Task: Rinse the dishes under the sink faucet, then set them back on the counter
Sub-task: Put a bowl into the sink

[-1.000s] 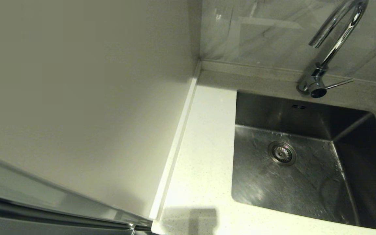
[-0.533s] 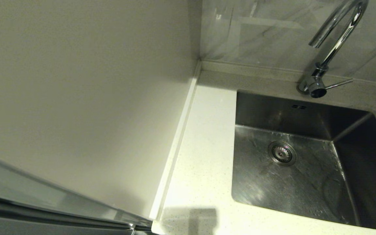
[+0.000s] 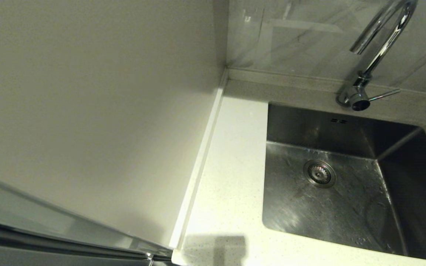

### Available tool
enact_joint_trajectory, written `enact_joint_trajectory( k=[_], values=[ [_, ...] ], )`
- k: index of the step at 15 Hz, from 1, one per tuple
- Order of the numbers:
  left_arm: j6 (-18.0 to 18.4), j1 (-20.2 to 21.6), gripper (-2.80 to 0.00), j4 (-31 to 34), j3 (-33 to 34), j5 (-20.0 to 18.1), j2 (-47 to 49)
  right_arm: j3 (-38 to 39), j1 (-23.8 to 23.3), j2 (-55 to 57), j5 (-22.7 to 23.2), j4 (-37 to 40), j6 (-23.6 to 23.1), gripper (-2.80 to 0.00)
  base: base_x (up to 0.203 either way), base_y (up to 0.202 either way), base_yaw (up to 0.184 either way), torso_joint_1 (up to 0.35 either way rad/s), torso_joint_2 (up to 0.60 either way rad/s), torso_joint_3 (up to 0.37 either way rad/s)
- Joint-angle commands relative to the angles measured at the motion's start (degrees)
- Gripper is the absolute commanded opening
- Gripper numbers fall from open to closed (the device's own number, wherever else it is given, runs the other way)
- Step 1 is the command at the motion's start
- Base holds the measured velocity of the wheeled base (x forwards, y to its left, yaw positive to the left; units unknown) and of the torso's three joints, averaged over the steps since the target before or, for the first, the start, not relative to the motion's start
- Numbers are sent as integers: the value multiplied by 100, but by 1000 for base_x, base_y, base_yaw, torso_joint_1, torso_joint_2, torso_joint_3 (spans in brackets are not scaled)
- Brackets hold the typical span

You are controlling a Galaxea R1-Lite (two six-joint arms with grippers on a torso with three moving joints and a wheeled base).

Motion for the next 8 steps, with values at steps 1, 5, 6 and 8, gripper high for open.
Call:
enact_joint_trajectory(
  k=[1,5,6,8],
  values=[
    [-3,0,-280,-2,0,3,-18,33,-4,-38,24,6,-15,-280,0,0,0,0,0,0],
    [-3,-4,-280,-2,0,3,-18,653,-4,-108,136,-777,-7,-280,0,0,0,0,0,0],
    [-3,0,-280,-2,0,3,-18,918,1,-105,138,-1220,-8,-280,0,0,0,0,0,0],
    [-3,0,-280,-2,0,3,-18,1585,20,-112,127,-2397,-24,-280,0,0,0,0,0,0]
  ],
)
